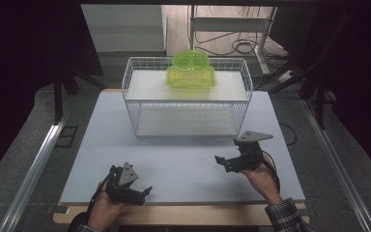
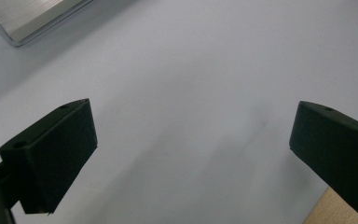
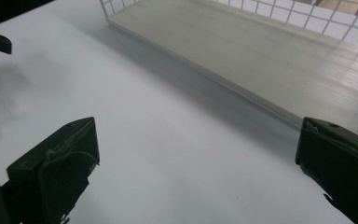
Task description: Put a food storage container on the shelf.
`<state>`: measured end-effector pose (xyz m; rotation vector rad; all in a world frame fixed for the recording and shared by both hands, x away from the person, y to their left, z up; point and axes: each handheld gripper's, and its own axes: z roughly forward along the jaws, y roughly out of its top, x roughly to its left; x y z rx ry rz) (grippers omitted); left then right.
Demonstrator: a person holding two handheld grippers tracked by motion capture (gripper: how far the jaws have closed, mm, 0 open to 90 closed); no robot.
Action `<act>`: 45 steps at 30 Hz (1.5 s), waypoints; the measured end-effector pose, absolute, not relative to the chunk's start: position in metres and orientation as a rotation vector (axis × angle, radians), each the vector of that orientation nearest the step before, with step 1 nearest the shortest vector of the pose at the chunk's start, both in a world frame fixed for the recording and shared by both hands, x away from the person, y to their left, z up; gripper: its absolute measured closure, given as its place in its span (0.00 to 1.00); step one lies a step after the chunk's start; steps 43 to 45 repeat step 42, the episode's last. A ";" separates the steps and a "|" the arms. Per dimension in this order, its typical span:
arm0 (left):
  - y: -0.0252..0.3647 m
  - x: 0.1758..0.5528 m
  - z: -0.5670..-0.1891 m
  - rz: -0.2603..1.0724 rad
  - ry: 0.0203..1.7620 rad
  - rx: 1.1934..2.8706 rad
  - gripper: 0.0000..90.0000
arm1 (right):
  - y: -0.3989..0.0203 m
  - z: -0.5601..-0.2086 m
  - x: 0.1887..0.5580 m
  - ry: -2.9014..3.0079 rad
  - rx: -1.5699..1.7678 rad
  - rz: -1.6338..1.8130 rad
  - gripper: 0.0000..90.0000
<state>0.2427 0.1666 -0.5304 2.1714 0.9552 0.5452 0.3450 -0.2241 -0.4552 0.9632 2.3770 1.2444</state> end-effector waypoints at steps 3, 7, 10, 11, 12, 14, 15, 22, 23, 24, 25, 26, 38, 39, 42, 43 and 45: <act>0.166 0.243 -0.530 0.545 0.954 2.172 0.00 | -0.228 -0.460 0.343 2.370 0.969 1.230 0.00; 0.167 0.243 -0.530 0.544 0.953 2.171 0.00 | -0.233 -0.467 0.341 2.361 0.981 1.201 0.00; 0.167 0.243 -0.531 0.543 0.952 2.171 0.00 | -0.236 -0.471 0.340 2.358 0.994 1.190 0.00; 0.167 0.243 -0.531 0.543 0.951 2.171 0.00 | -0.236 -0.473 0.339 2.358 1.000 1.189 0.00; 0.167 0.243 -0.531 0.543 0.951 2.171 0.00 | -0.237 -0.474 0.338 2.360 1.005 1.187 0.00; 0.167 0.243 -0.531 0.543 0.950 2.171 0.00 | -0.237 -0.476 0.337 2.358 1.009 1.176 0.00; 0.167 0.243 -0.531 0.542 0.949 2.172 0.00 | -0.238 -0.478 0.336 2.357 1.010 1.170 0.00; 0.166 0.243 -0.532 0.538 0.951 2.170 0.00 | -0.244 -0.490 0.331 2.368 1.028 1.139 0.00; 0.166 0.243 -0.532 0.537 0.952 2.171 0.00 | -0.244 -0.492 0.331 2.369 1.034 1.134 0.00; 0.166 0.243 -0.532 0.538 0.951 2.173 0.00 | -0.245 -0.494 0.330 2.371 1.038 1.130 0.00; 0.166 0.243 -0.532 0.538 0.951 2.174 0.00 | -0.245 -0.496 0.329 2.377 1.038 1.123 0.00; 0.166 0.243 -0.532 0.536 0.951 2.175 0.00 | -0.246 -0.498 0.329 2.380 1.042 1.118 0.00; 0.165 0.243 -0.533 0.532 0.948 2.193 0.00 | -0.243 -0.516 0.328 2.422 1.047 1.006 0.00; 0.166 0.243 -0.533 0.536 0.948 2.194 0.00 | -0.242 -0.516 0.328 2.423 1.045 1.000 0.00; 0.166 0.244 -0.533 0.542 0.950 2.191 0.00 | -0.241 -0.516 0.328 2.424 1.039 0.993 0.00; 0.166 0.244 -0.533 0.542 0.950 2.191 0.00 | -0.241 -0.516 0.328 2.424 1.039 0.993 0.00; 0.166 0.244 -0.533 0.542 0.950 2.191 0.00 | -0.241 -0.516 0.328 2.424 1.039 0.993 0.00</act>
